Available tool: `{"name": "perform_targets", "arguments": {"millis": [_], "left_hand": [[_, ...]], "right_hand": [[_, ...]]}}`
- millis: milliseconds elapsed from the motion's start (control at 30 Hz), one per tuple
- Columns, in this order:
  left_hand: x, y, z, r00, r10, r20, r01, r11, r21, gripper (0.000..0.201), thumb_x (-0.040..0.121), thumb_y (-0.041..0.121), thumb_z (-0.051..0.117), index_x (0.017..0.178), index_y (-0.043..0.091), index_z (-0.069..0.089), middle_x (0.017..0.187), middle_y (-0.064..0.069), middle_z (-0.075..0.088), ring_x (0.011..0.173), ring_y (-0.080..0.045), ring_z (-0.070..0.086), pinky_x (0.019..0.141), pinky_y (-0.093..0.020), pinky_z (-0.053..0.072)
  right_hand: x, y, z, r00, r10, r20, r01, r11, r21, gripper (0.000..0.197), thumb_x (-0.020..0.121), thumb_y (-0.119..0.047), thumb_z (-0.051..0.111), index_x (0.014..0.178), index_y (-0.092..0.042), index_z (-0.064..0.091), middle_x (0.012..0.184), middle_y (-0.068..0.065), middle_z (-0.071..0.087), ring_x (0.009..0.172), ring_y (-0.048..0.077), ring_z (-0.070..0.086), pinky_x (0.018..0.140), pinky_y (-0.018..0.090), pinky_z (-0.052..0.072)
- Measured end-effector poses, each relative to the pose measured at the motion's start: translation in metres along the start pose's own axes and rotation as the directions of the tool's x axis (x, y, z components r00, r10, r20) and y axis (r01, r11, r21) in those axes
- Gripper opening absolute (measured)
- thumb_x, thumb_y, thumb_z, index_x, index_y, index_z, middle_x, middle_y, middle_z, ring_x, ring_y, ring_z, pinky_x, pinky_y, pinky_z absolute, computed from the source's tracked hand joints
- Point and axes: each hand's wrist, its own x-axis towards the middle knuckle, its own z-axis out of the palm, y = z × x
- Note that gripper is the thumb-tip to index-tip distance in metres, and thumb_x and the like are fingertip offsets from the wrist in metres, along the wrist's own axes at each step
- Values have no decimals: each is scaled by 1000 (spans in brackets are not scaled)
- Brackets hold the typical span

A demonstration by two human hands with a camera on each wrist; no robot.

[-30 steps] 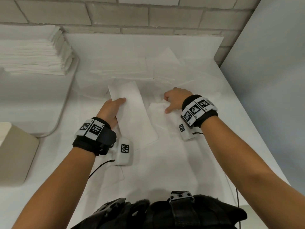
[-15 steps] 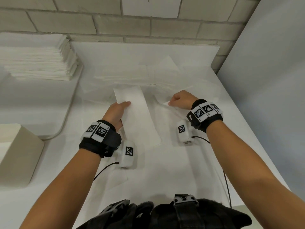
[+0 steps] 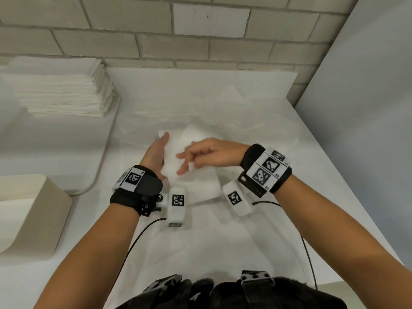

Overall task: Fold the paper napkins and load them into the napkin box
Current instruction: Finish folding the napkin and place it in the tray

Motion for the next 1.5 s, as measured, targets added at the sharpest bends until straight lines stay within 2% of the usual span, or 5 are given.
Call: {"name": "perform_targets", "arguments": {"millis": [400,633,767,933,1500], "left_hand": [[-14,12,-2,995,57,86,-76,969,236,32,91,9,56,120,-1,56,113,-17,65,93,-26,67,75,-32,58],[-17,19,-6,979,194,-57,-196,980,-42,27,95,12,48,118,-1,56,116,-14,64,107,-26,62,92,-38,50],[-23,28,-1,959,268,-89,-282,923,-262,19,98,10,43,108,5,57,103,-8,67,96,-20,64,80,-32,54],[-32,29,4,945,318,-76,-319,842,-434,20,100,11,40,95,5,60,78,-6,74,74,-16,71,71,-30,58],[-48,18,-70,947,320,-30,-250,789,561,31,75,1,74,98,16,60,100,-2,67,85,-11,64,63,-16,54]], "right_hand": [[0,0,14,992,12,122,-11,1000,-12,17,73,-13,45,60,-4,52,102,8,71,127,1,46,117,20,3],[-8,19,14,735,147,-662,-22,981,192,70,78,-34,73,136,-29,33,147,-4,29,139,11,23,114,34,22],[5,32,24,786,427,-448,-62,774,630,107,73,-32,76,148,-35,-2,143,10,40,128,24,44,104,41,38],[21,36,28,840,368,-397,209,457,865,71,67,-24,79,130,-14,47,110,4,65,101,23,63,84,39,56],[-5,54,47,564,433,-703,147,785,602,34,82,2,64,115,-4,58,115,15,64,106,29,62,95,41,49]]}}
